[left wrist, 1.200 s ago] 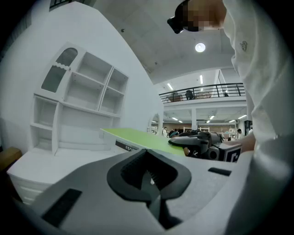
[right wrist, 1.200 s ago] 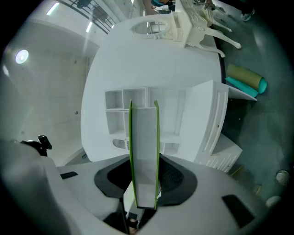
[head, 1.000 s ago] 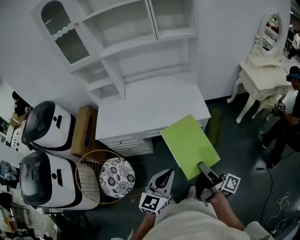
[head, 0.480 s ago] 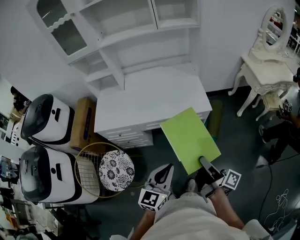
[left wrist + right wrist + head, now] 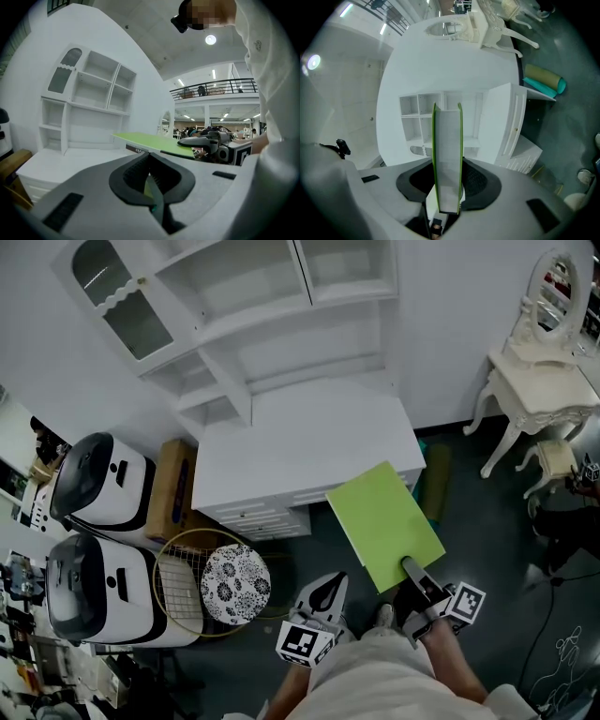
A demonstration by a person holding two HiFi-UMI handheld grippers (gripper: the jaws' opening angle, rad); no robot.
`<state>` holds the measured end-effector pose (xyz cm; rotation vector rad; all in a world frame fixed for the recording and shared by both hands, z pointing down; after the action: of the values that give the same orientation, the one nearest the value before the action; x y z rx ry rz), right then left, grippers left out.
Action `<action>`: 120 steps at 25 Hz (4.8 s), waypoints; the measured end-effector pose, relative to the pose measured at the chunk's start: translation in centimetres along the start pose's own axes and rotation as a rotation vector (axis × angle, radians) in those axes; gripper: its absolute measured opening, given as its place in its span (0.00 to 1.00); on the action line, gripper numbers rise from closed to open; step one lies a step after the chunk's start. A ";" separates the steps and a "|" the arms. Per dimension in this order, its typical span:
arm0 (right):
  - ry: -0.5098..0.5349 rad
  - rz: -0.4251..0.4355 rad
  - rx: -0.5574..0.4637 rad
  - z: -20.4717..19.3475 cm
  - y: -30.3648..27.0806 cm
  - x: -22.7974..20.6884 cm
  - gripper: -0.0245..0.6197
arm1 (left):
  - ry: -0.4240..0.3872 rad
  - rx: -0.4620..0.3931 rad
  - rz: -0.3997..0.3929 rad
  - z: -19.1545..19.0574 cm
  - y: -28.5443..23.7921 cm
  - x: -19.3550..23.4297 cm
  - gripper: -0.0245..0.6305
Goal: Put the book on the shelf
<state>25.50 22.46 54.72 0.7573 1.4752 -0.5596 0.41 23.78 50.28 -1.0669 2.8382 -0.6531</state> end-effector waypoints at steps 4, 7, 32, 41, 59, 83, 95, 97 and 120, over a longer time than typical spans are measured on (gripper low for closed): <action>-0.024 -0.006 0.007 1.6 1.2 -0.4 0.27 | 0.010 0.000 0.024 0.2 -1.0 -1.4 0.04; -0.036 -0.010 0.022 2.3 1.8 -0.7 0.27 | 0.019 0.012 0.045 0.0 -1.4 -2.3 0.04; -0.018 -0.056 0.052 3.9 -10.3 -1.2 0.26 | 0.001 -0.014 0.051 2.3 -3.3 10.5 0.04; -0.014 -0.044 0.043 3.2 -17.3 -1.5 0.26 | -0.010 -0.019 0.024 2.9 -3.1 17.6 0.04; -0.006 -0.070 0.023 4.8 -23.6 -2.3 0.26 | -0.005 0.060 -0.015 3.6 -4.4 23.6 0.04; 0.578 -0.161 0.233 20.4 -31.8 4.3 0.26 | 0.000 -0.001 0.064 14.0 -15.4 27.6 0.04; 1.081 -0.187 0.310 23.8 -34.6 10.3 0.26 | 0.024 -0.026 0.156 16.9 -16.9 28.7 0.04; 1.156 -0.186 0.318 23.8 -35.5 11.1 0.26 | 0.015 -0.028 0.158 17.2 -16.7 29.3 0.04; 2.081 -0.543 0.250 19.5 -43.2 20.8 0.26 | -0.057 -0.055 0.063 18.5 -14.2 36.6 0.04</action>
<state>7.17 -18.08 28.24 1.1640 3.6433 -0.1666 -15.37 -16.02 43.09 -0.9822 2.8434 -0.5339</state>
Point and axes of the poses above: the fingertips, and each gripper's own axes: y backward along the fingers, x to its left, z out of its top, the point moved 10 cm from there along y, backward along the fingers, and after that the axes turned 14 degrees about x, right-handed, at the moved point
